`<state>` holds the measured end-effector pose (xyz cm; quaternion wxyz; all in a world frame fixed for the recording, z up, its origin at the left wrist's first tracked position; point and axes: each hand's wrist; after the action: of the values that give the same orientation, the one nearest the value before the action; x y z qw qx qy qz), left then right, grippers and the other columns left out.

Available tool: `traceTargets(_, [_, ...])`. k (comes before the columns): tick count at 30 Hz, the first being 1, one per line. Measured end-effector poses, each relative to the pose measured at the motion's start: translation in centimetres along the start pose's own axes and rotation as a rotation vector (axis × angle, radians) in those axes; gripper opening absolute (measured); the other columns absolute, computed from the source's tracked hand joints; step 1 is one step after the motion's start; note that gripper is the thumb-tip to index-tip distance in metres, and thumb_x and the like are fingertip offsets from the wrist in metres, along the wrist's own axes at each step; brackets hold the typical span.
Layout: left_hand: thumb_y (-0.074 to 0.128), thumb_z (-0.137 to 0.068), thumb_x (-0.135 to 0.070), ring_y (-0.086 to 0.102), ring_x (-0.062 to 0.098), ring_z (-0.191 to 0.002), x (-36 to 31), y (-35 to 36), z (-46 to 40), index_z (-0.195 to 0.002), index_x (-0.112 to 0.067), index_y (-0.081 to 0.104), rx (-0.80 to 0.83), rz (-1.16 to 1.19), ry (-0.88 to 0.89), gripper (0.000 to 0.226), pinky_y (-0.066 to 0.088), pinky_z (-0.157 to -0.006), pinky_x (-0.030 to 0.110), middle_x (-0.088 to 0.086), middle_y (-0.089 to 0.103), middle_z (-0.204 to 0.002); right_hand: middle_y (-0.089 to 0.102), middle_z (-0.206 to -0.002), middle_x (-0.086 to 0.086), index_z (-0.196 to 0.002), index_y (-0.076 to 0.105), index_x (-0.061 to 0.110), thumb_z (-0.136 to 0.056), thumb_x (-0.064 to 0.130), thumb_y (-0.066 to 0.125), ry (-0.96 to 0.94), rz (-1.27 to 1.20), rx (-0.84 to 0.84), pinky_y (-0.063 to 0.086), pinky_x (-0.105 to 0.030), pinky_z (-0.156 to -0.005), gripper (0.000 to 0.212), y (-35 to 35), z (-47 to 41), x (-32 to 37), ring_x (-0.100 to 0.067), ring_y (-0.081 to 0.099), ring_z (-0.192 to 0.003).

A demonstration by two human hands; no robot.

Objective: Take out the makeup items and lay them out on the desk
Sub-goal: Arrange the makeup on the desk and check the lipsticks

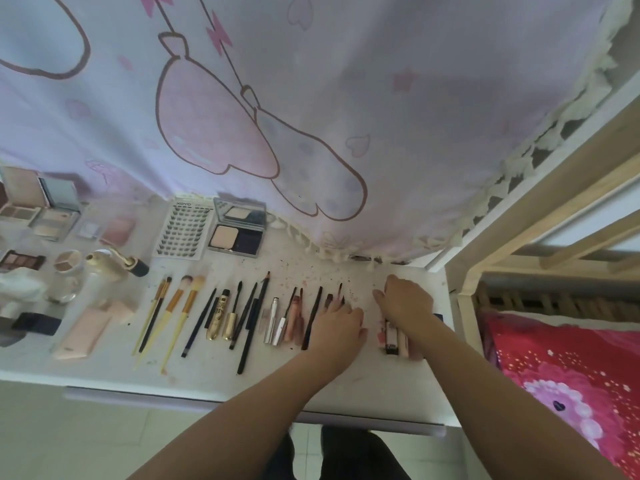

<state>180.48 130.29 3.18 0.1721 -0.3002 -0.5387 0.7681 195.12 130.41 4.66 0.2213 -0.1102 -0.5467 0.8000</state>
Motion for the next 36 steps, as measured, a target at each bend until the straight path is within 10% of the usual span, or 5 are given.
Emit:
traceTargets(12, [0.029,-0.099,-0.038,0.047,0.026,-0.110,-3.1,0.6,-1.4,-0.106,-0.010,0.062,-0.101,0.042,-0.186,0.044,0.036,-0.088,0.035,0.008,0.061,-0.110,0.053,-0.070,-0.002,-0.074,0.052,0.011,-0.096,0.031,0.043,-0.125,-0.381,0.122,0.037,-0.029,-0.062,0.031,-1.0,-0.9,-0.8,-0.021,0.054,-0.071])
traceTargets(30, [0.046,-0.094,-0.042,0.050,0.022,-0.081,1.3,-6.5,2.2,-0.086,-0.018,0.058,-0.078,0.132,0.119,0.028,0.040,-0.070,0.034,0.004,0.058,-0.082,0.057,-0.054,0.004,-0.087,0.064,0.009,-0.099,0.039,0.041,-0.179,-0.869,0.390,0.031,-0.017,-0.037,0.039,-6.3,6.0,-1.0,-0.005,0.041,-0.038])
traceTargets(36, [0.040,-0.097,-0.044,0.044,0.017,-0.078,2.1,-7.4,2.2,-0.080,-0.020,0.052,-0.112,0.071,0.169,0.031,0.036,-0.069,0.032,0.004,0.061,-0.083,0.063,-0.078,-0.001,-0.096,0.059,0.015,-0.092,0.026,0.057,-0.175,-0.991,0.418,0.042,-0.020,-0.051,0.011,-6.2,6.2,-0.5,-0.008,0.054,-0.062])
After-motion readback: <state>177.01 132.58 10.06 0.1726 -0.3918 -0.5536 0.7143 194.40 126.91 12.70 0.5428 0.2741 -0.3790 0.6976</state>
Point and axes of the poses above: each hand's wrist, its own z-axis away from the middle knuckle, its own y-axis out of the palm, x = y × z
